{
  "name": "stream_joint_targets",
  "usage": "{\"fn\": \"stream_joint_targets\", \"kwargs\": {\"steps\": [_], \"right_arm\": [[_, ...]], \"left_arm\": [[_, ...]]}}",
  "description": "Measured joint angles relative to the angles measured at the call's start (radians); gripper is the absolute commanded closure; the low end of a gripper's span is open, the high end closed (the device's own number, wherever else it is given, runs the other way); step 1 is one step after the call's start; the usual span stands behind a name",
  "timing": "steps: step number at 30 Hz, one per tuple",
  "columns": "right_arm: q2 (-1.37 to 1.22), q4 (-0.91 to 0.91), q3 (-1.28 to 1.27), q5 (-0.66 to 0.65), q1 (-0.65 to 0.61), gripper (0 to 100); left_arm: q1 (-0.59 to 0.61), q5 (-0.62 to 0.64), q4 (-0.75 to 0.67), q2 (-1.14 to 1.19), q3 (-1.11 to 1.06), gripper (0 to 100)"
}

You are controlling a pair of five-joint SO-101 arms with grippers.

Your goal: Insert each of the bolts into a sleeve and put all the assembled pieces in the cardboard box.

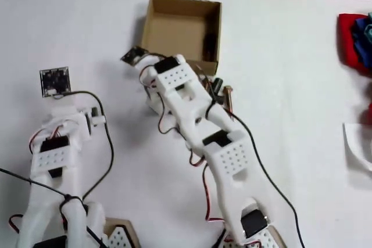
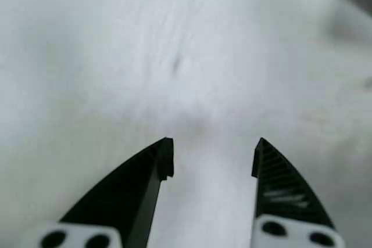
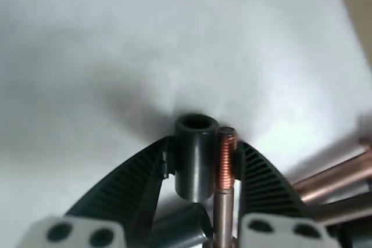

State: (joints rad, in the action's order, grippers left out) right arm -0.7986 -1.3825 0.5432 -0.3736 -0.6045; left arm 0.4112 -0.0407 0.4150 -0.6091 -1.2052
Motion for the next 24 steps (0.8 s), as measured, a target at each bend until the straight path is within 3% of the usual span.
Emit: {"fn": "stream_joint_targets", "kwargs": {"steps": [6, 12, 24], "right_arm": [[-0.049, -0.064, 0.098, 0.0, 0.0, 84.8], [-0.054, -0.15, 0.195, -0.002, -0.011, 76.2], [-0.063, -0.272, 0.25, 0.02, -0.034, 79.7]], "left_arm": [[0.0, 0.0, 0.0, 0.0, 0.0, 77], [0.0, 0.0, 0.0, 0.0, 0.0, 77], [0.0, 0.0, 0.0, 0.0, 0.0, 77]]}}
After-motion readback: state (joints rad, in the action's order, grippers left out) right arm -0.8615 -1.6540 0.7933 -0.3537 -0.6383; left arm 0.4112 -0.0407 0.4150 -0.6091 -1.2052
